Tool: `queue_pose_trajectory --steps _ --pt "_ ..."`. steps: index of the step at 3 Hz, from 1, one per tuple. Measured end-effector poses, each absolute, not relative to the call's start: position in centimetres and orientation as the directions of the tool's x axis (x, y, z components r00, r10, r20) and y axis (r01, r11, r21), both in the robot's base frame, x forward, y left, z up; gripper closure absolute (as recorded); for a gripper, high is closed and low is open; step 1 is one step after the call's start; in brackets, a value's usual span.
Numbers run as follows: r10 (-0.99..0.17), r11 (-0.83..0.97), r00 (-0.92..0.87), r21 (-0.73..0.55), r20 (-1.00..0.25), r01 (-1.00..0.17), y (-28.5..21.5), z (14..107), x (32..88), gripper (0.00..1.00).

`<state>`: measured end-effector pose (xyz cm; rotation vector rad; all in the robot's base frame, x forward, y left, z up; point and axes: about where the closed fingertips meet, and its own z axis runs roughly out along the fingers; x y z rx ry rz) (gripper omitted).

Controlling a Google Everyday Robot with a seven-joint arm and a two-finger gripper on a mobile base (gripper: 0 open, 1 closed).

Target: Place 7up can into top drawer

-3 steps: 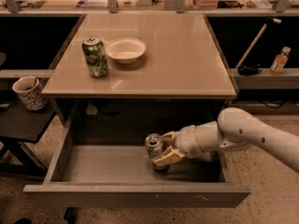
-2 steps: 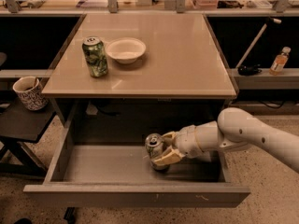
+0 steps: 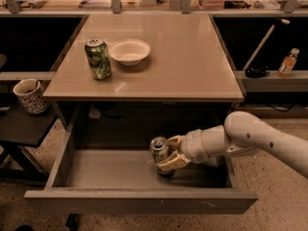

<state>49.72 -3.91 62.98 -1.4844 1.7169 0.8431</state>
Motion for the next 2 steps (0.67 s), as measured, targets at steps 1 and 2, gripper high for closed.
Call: queue_pose_trajectory --steps 1,2 --pt "-0.532 0.129 -0.093 0.028 -0.842 -0.991 -3.91 62.97 49.72 0.02" --pt "-0.532 0.129 -0.093 0.028 -0.842 -0.991 -3.91 62.97 49.72 0.00"
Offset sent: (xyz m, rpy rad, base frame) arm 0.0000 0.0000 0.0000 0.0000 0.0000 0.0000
